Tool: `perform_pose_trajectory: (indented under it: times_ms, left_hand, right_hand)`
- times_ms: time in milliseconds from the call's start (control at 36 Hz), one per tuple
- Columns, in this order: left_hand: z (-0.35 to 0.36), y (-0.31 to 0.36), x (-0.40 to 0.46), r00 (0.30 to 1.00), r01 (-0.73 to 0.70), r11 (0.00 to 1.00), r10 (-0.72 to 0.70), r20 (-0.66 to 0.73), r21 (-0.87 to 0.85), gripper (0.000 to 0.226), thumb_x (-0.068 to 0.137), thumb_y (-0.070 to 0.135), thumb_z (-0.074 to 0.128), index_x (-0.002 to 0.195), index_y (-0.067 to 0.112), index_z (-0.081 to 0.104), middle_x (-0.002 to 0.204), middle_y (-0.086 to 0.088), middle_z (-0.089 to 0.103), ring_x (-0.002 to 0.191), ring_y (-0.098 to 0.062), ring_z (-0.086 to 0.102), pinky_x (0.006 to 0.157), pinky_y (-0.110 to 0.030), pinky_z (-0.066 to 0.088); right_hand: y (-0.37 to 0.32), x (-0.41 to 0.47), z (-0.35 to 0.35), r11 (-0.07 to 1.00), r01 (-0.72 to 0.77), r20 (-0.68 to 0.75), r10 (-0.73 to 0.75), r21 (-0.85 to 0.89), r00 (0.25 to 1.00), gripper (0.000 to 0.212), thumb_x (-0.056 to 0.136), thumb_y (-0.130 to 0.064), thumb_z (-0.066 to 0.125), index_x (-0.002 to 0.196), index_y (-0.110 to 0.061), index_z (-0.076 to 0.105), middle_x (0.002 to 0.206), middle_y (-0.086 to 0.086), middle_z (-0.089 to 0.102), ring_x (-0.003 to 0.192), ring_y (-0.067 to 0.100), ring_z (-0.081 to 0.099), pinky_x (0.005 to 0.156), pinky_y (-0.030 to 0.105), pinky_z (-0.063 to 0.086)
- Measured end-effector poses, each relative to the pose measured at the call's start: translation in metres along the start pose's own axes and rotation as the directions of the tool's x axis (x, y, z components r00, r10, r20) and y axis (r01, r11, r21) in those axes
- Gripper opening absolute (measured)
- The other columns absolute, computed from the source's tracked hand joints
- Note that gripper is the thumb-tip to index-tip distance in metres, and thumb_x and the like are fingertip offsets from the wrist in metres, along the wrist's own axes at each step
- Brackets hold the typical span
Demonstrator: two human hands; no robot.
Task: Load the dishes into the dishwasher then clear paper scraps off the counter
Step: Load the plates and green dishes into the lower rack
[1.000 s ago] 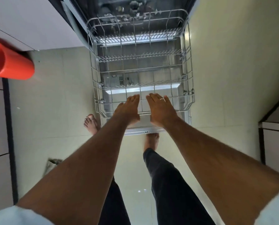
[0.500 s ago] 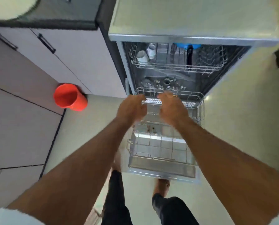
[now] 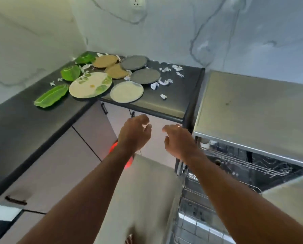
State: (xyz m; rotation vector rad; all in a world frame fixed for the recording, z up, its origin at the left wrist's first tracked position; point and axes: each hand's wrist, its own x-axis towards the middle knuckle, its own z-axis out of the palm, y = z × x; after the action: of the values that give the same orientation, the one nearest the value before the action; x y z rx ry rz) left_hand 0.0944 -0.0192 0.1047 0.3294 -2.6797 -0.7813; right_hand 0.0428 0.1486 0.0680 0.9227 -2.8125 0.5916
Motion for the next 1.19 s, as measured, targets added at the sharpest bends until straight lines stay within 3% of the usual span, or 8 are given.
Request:
perform_pose_trajectory:
  times_ms: [139, 278, 417, 556, 778, 944, 1083, 1194]
  left_hand:
    - [-0.053, -0.055, 0.039, 0.999, -0.02, 1.0, 0.02, -0.032, 0.009, 0.011, 0.087, 0.026, 0.062, 0.092, 0.018, 0.067, 0.088, 0.001, 0.074, 0.076, -0.025, 0.068, 0.072, -0.041, 0.056]
    - [-0.085, -0.111, 0.069, 0.999, -0.001, 1.0, 0.001, -0.054, 0.001, 0.007, 0.089, 0.021, 0.064, 0.093, 0.017, 0.068, 0.088, 0.0, 0.074, 0.074, -0.024, 0.069, 0.071, -0.042, 0.058]
    - [-0.104, -0.151, 0.098, 0.998, -0.006, 1.0, 0.004, -0.057, -0.025, 0.014, 0.091, 0.02, 0.067, 0.102, 0.012, 0.071, 0.094, -0.003, 0.075, 0.08, -0.02, 0.07, 0.073, -0.035, 0.058]
    - [-0.106, -0.179, 0.124, 0.998, 0.022, 0.996, -0.027, -0.057, -0.085, 0.016, 0.09, 0.022, 0.067, 0.103, 0.014, 0.072, 0.093, -0.002, 0.076, 0.081, -0.019, 0.07, 0.074, -0.032, 0.056]
    - [-0.081, -0.199, 0.165, 0.997, 0.068, 0.987, -0.073, -0.027, -0.148, 0.017, 0.091, 0.025, 0.068, 0.103, 0.014, 0.071, 0.094, -0.001, 0.076, 0.081, -0.015, 0.07, 0.075, -0.033, 0.058]
    - [-0.057, -0.226, 0.216, 0.996, 0.094, 0.983, -0.094, 0.004, -0.158, 0.017, 0.09, 0.026, 0.068, 0.102, 0.014, 0.07, 0.093, -0.003, 0.076, 0.081, -0.016, 0.071, 0.075, -0.039, 0.06]
    - [-0.035, -0.248, 0.279, 0.981, 0.195, 0.972, -0.193, 0.03, -0.127, 0.022, 0.089, 0.028, 0.068, 0.106, 0.014, 0.069, 0.092, -0.006, 0.076, 0.085, -0.022, 0.071, 0.078, -0.039, 0.058]
    - [-0.019, -0.26, 0.321, 0.943, 0.324, 0.942, -0.314, 0.106, -0.086, 0.034, 0.09, 0.029, 0.069, 0.119, 0.011, 0.064, 0.102, -0.011, 0.073, 0.096, -0.028, 0.067, 0.079, -0.035, 0.051]
  right_hand:
    - [-0.064, 0.065, 0.005, 1.0, 0.01, -0.053, -0.01, 0.013, 0.999, 0.036, 0.083, -0.013, 0.056, 0.117, -0.017, 0.069, 0.111, 0.007, 0.073, 0.102, 0.027, 0.068, 0.088, 0.038, 0.056]
    - [-0.106, 0.117, 0.019, 1.0, -0.015, -0.075, 0.013, -0.025, 0.997, 0.029, 0.081, -0.012, 0.053, 0.104, -0.016, 0.069, 0.097, 0.007, 0.073, 0.089, 0.028, 0.069, 0.077, 0.041, 0.058]
    - [-0.126, 0.158, 0.035, 0.999, -0.042, -0.107, 0.038, -0.034, 0.994, 0.036, 0.083, -0.021, 0.03, 0.089, -0.016, 0.065, 0.079, 0.005, 0.068, 0.07, 0.026, 0.064, 0.065, 0.04, 0.056]
    - [-0.139, 0.185, 0.037, 0.997, -0.061, -0.08, 0.057, -0.049, 0.995, 0.016, 0.081, -0.01, 0.05, 0.085, -0.013, 0.066, 0.08, 0.01, 0.069, 0.073, 0.032, 0.063, 0.064, 0.035, 0.047]
    - [-0.122, 0.234, 0.058, 0.993, -0.1, -0.071, 0.096, -0.054, 0.993, 0.027, 0.081, -0.013, 0.053, 0.104, -0.017, 0.069, 0.092, 0.009, 0.071, 0.082, 0.032, 0.066, 0.069, 0.036, 0.05]
    - [-0.092, 0.278, 0.085, 0.985, -0.145, -0.041, 0.142, -0.096, 0.989, 0.025, 0.081, -0.013, 0.053, 0.1, -0.019, 0.068, 0.091, 0.008, 0.071, 0.085, 0.033, 0.066, 0.073, 0.037, 0.049]
    - [-0.059, 0.335, 0.103, 0.983, -0.177, -0.019, 0.176, -0.053, 0.984, 0.03, 0.085, -0.015, 0.055, 0.111, -0.021, 0.068, 0.099, 0.008, 0.074, 0.091, 0.031, 0.068, 0.078, 0.039, 0.051]
    - [-0.029, 0.375, 0.111, 0.952, -0.303, 0.071, 0.3, 0.042, 0.951, 0.029, 0.089, -0.02, 0.048, 0.112, -0.025, 0.065, 0.103, 0.007, 0.073, 0.094, 0.032, 0.068, 0.078, 0.039, 0.053]
